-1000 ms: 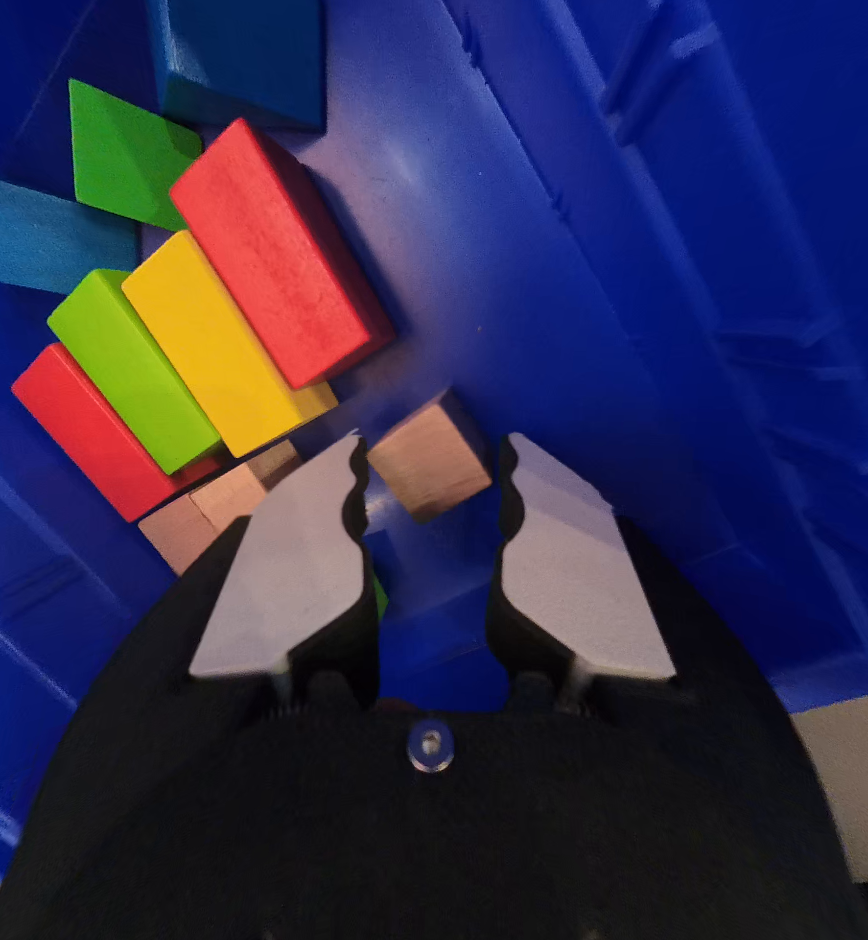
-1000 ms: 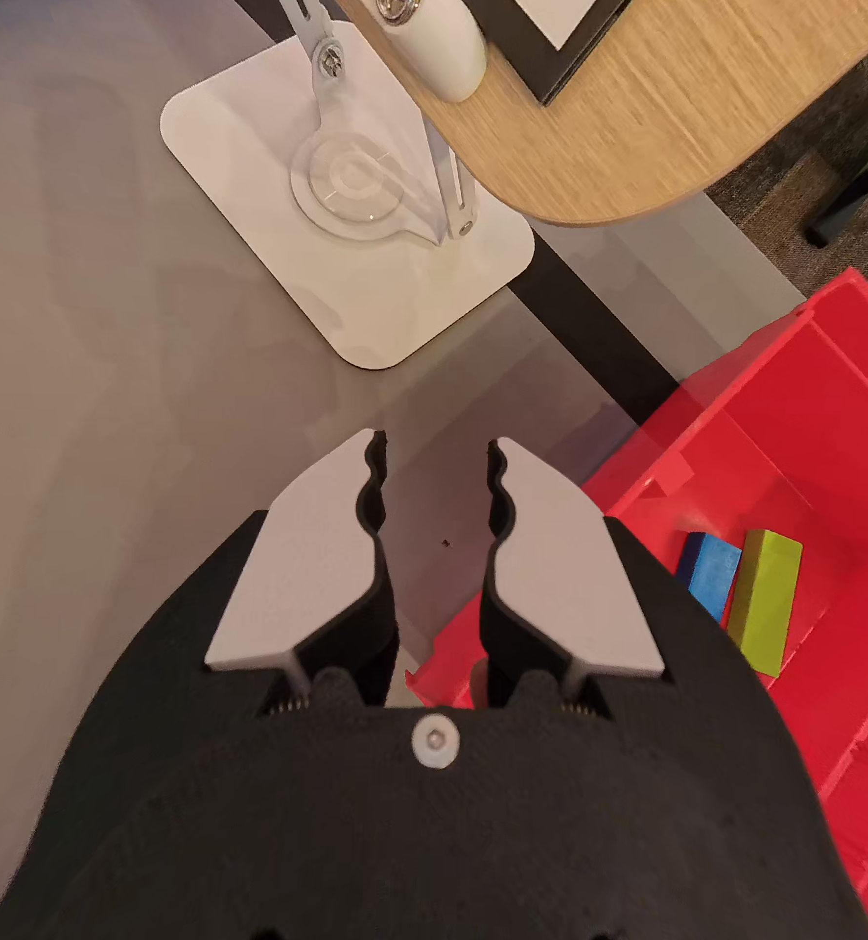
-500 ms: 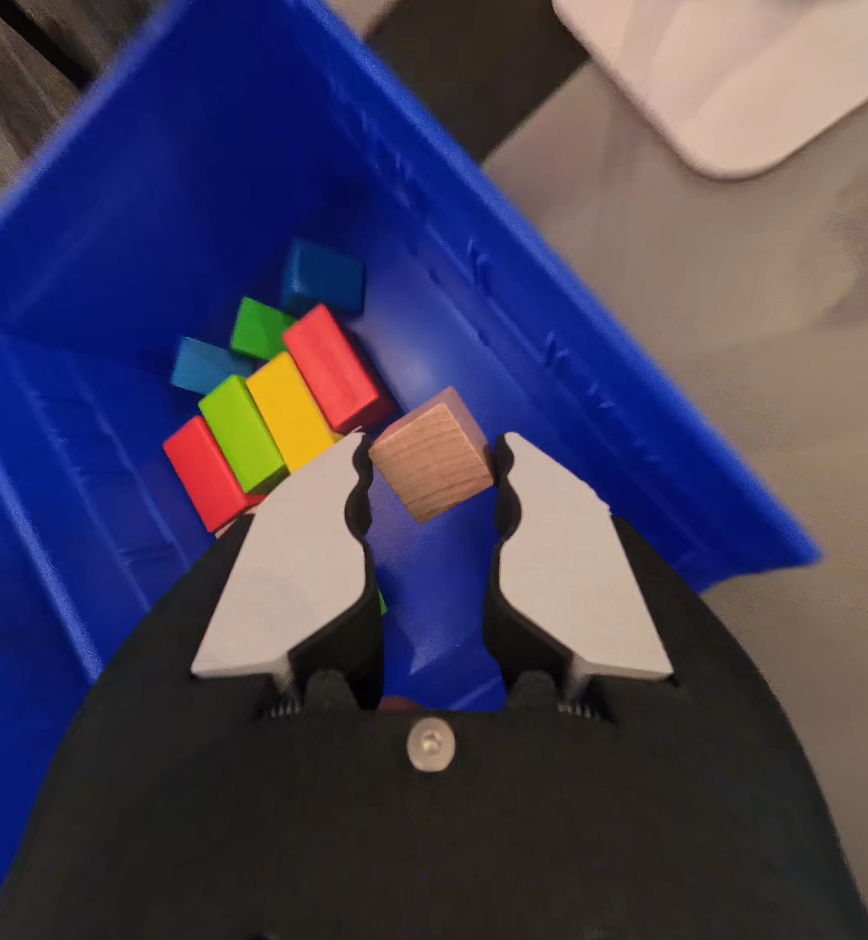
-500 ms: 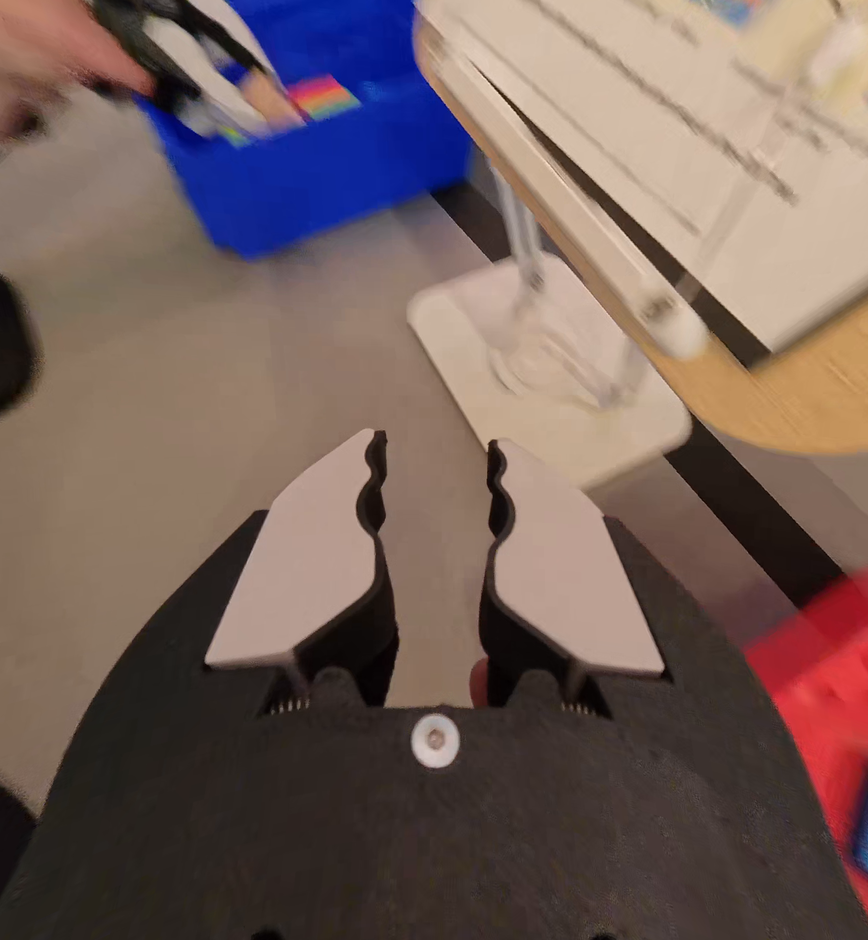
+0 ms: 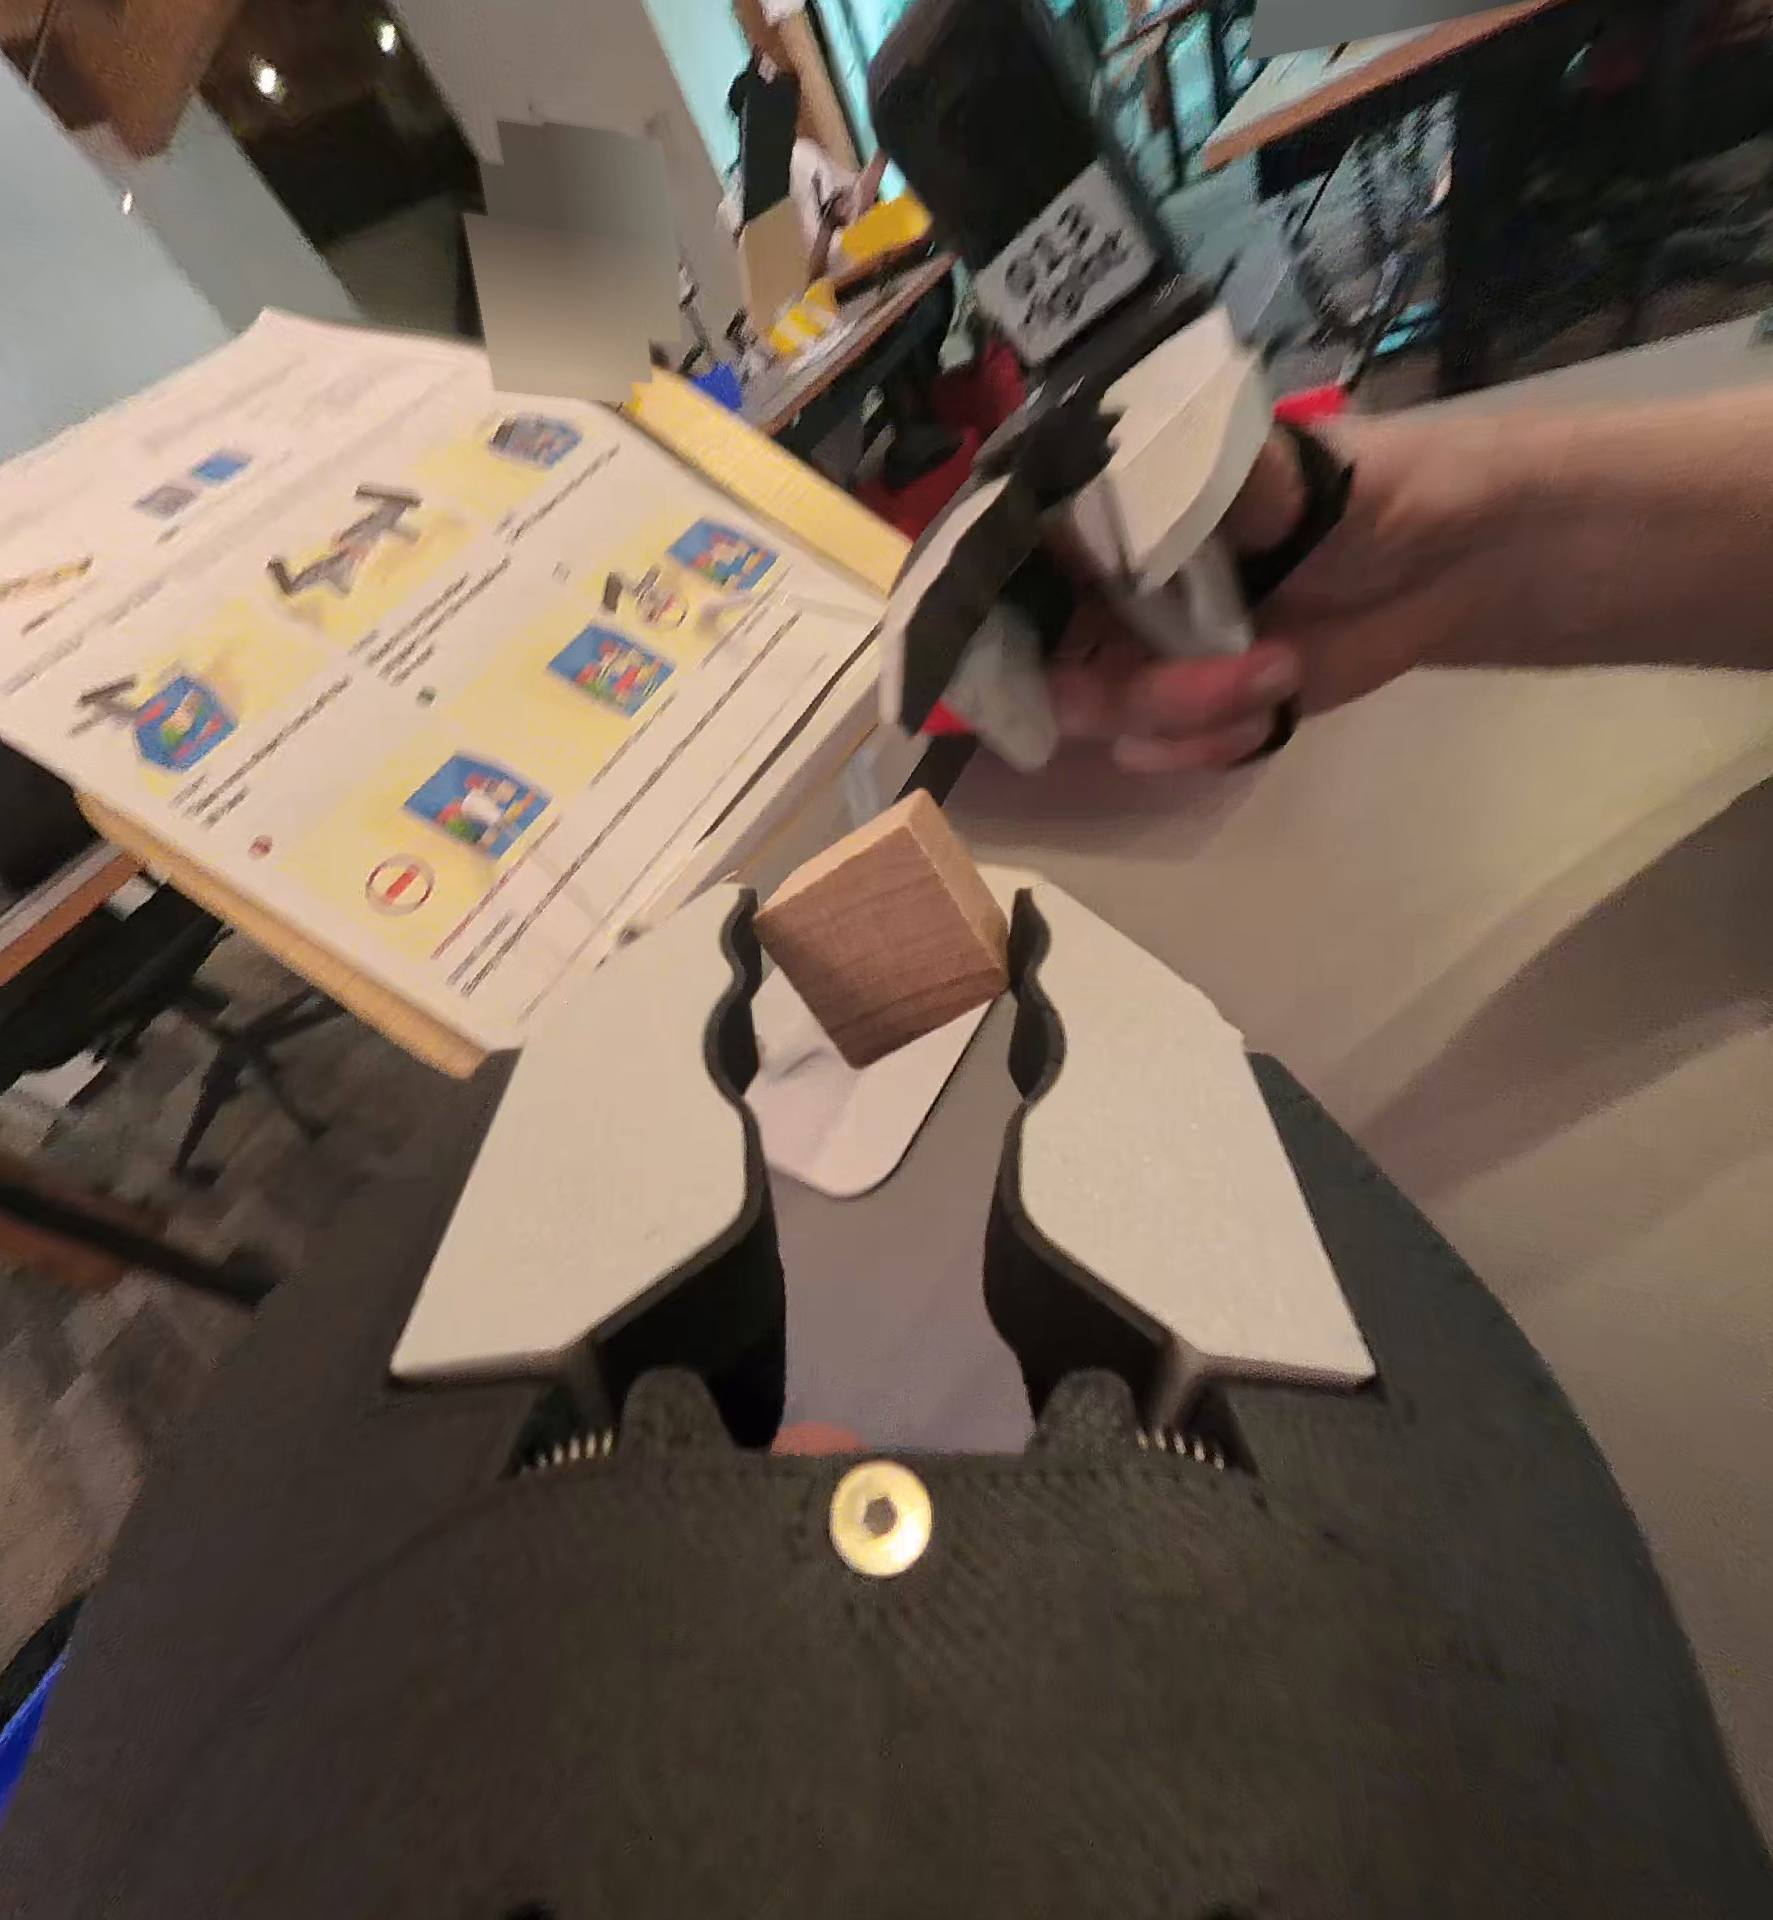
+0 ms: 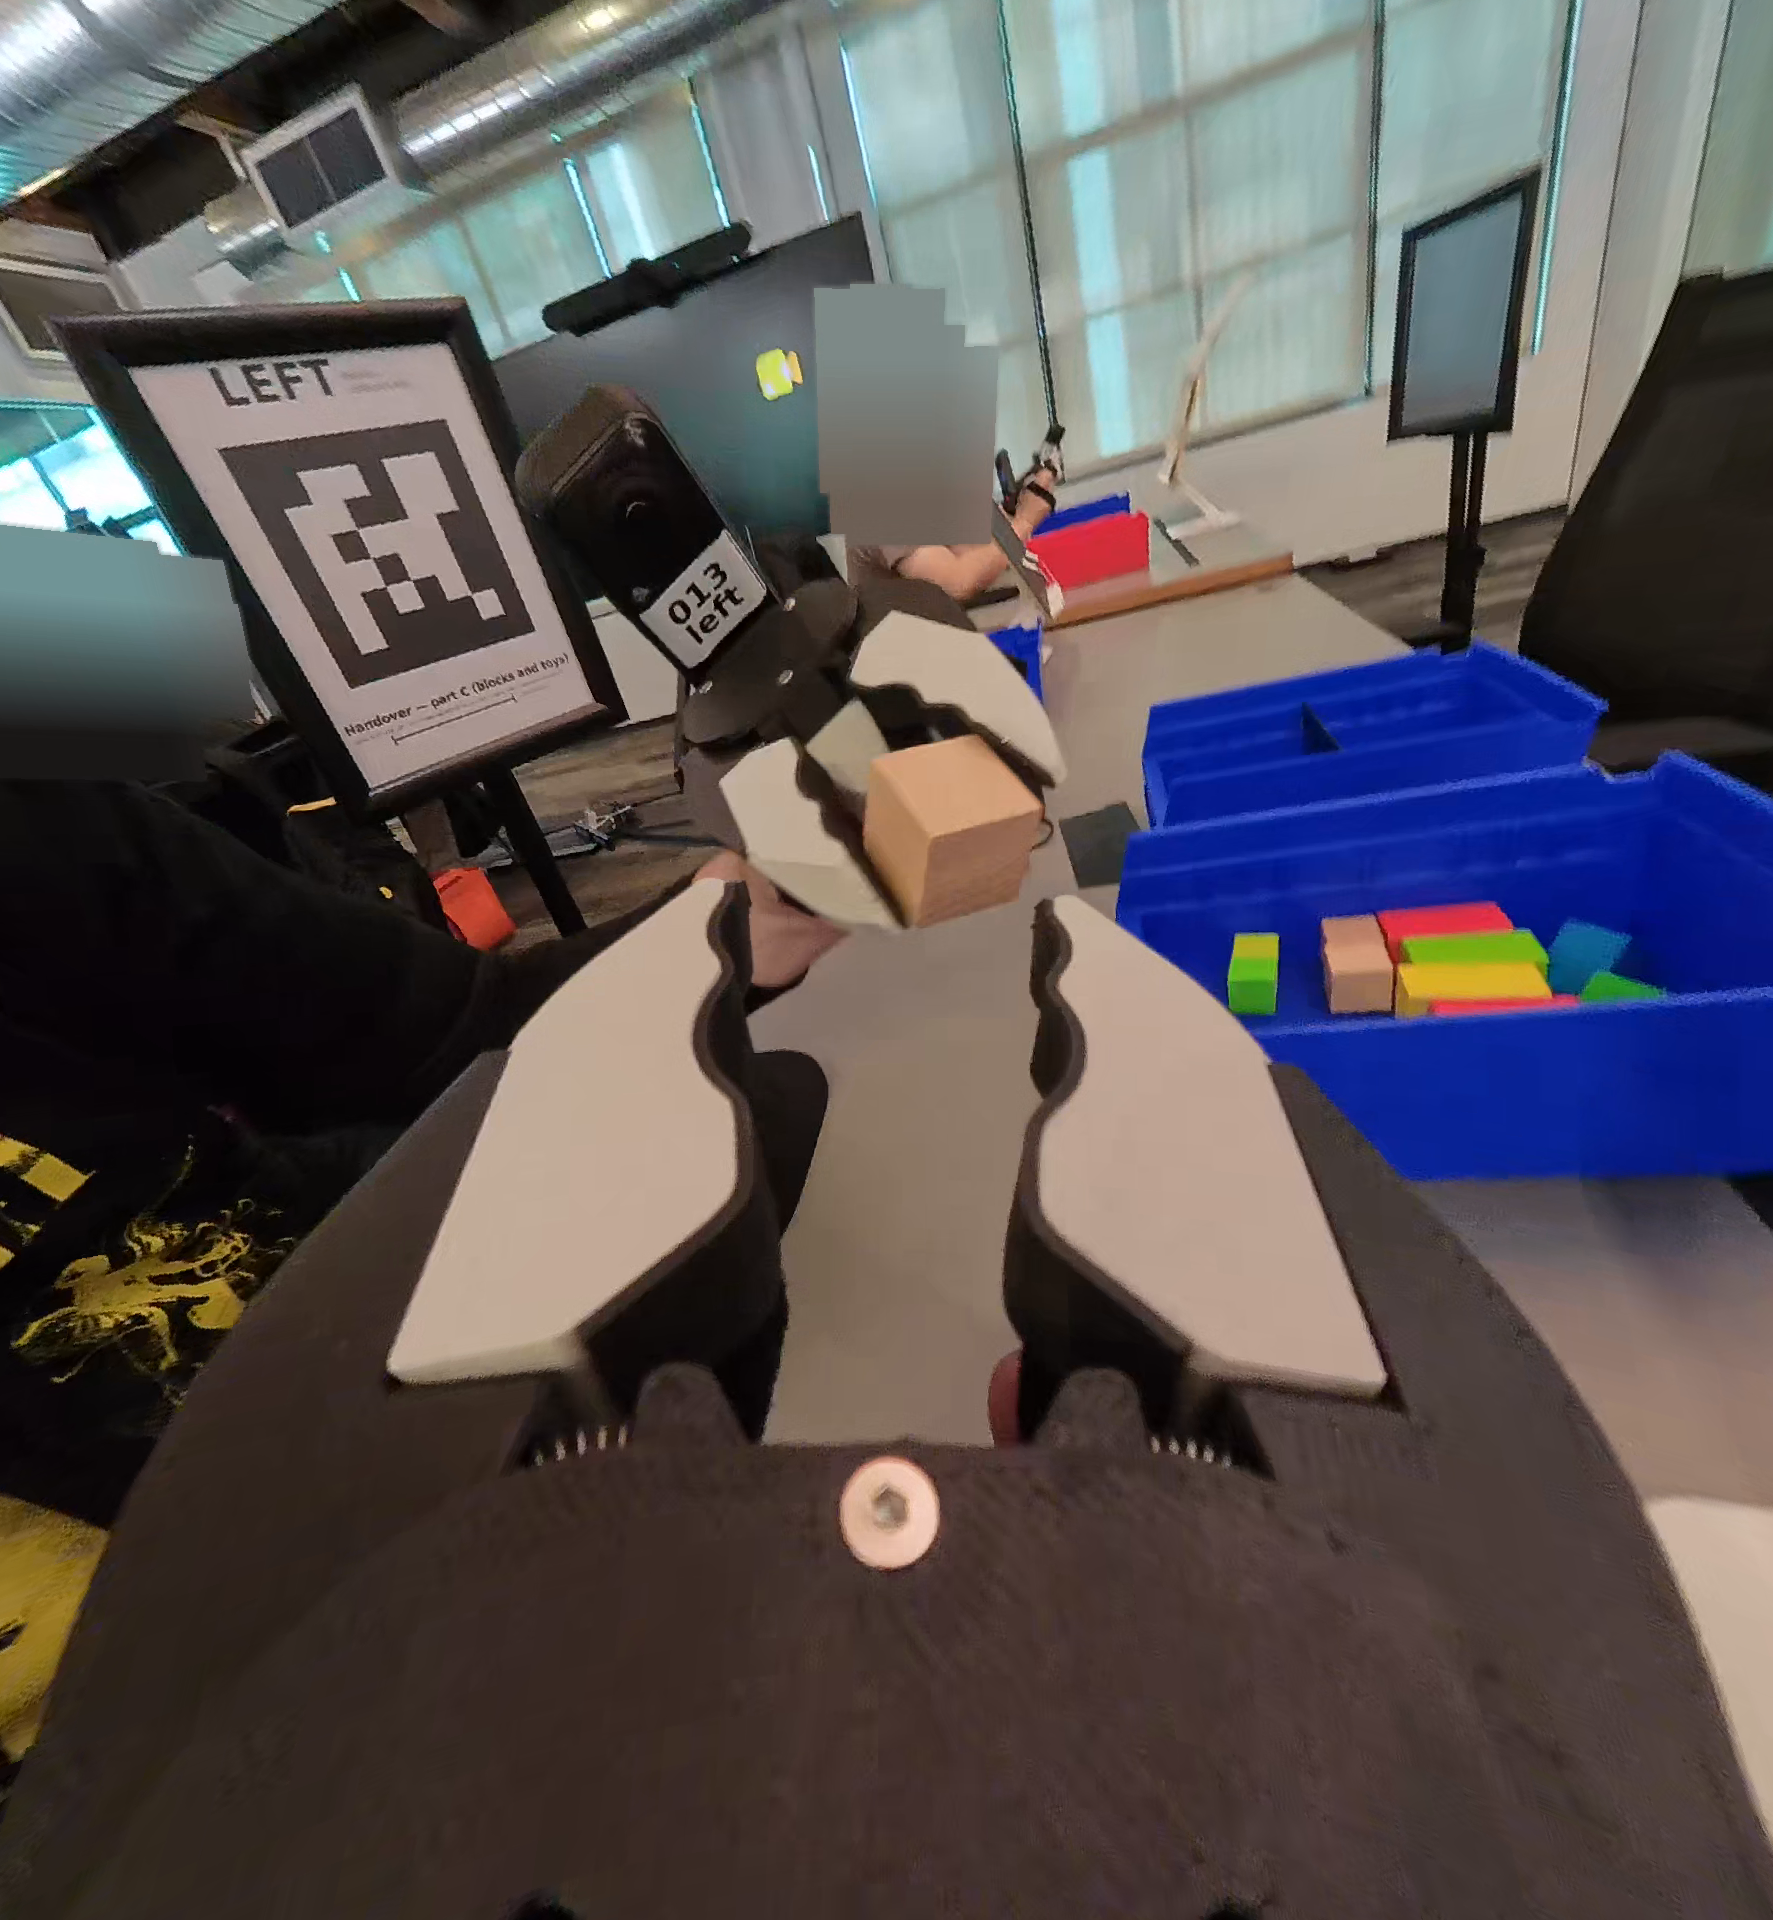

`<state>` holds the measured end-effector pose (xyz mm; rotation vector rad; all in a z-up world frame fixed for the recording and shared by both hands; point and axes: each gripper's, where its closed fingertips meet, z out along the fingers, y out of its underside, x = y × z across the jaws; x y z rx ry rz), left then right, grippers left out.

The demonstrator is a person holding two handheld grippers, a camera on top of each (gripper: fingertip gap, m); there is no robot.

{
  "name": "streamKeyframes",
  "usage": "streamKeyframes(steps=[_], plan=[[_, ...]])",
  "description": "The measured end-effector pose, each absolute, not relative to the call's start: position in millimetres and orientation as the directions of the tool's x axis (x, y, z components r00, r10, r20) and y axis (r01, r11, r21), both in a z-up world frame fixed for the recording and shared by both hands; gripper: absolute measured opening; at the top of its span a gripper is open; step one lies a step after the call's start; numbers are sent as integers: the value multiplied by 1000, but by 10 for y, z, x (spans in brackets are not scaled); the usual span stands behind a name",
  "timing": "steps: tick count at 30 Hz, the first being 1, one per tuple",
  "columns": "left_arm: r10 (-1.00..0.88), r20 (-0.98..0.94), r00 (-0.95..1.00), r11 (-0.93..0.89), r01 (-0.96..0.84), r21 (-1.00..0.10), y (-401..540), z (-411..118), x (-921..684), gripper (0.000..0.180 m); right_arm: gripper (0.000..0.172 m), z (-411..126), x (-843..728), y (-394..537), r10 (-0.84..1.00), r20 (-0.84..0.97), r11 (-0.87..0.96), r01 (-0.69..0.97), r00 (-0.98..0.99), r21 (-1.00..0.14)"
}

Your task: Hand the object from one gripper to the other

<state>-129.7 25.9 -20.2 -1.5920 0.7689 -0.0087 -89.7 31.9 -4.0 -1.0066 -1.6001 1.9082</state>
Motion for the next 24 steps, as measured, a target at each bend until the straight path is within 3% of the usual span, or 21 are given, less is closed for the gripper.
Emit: streamKeyframes(steps=[9, 12, 21, 24], plan=[[-554, -423, 717, 157, -409, -899, 214, -24, -827, 46, 46, -35, -953, 116, 682, -245, -251, 94, -689, -963], [-564, -420, 711, 161, -404, -900, 237, -17, -789, 46, 31, 2, -881, 80, 646, -243, -259, 92, -724, -961], [-563, -395, 726, 180, -358, -916, 287, 87, -733, 52, 30, 110, -652, 279, 704, -233, -243, 81, -671, -967], [-539, -402, 740, 175, -368, -913, 227, 113, -866, 27, 30, 109, -324, 772, 841, -178, -131, 127, -511, -983]])
